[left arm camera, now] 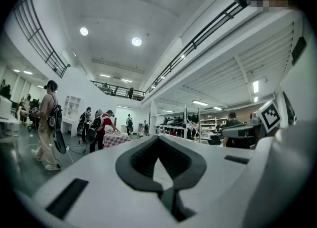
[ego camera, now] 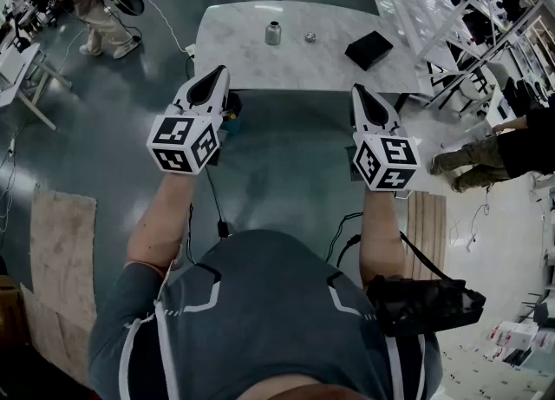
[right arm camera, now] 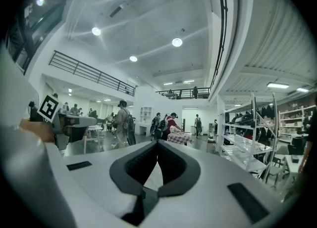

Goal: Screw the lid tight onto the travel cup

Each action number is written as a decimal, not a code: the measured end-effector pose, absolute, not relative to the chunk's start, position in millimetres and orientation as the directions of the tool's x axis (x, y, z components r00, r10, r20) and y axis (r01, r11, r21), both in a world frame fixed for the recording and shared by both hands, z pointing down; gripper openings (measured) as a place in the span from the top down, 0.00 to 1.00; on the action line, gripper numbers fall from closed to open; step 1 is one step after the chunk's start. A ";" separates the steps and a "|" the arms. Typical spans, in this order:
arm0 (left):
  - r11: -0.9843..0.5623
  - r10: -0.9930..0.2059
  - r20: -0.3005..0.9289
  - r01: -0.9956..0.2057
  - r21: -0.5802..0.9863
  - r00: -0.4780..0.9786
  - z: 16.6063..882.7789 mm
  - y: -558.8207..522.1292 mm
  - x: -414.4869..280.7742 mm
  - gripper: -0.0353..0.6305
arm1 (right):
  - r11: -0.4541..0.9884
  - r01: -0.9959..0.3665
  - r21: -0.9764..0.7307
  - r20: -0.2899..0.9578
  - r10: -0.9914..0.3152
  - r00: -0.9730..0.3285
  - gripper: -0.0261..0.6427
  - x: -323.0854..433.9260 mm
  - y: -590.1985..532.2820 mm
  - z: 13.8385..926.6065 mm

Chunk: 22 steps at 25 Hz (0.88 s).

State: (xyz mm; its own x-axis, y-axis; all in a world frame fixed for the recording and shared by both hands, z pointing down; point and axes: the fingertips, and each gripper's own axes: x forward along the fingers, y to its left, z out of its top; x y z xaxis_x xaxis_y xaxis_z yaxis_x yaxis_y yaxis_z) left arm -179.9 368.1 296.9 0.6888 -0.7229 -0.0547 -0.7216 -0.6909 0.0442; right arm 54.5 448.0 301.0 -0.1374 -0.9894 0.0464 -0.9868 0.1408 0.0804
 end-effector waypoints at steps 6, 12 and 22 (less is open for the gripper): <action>-0.710 -0.704 -0.029 -0.704 0.011 0.710 300.6 379.4 -156.4 0.93 | 0.130 -0.991 0.037 0.016 -0.991 -0.130 0.92 75.2 457.3 295.8; -0.713 -0.701 -0.005 -0.701 -0.014 0.713 307.1 383.0 -138.5 0.93 | 0.153 -0.987 0.045 0.042 -0.988 -0.151 0.92 88.6 461.7 305.4; -0.704 -0.710 0.060 -0.709 -0.043 0.702 327.7 373.1 -112.7 0.93 | 0.200 -0.979 0.041 0.069 -0.978 -0.197 0.92 108.5 450.9 329.6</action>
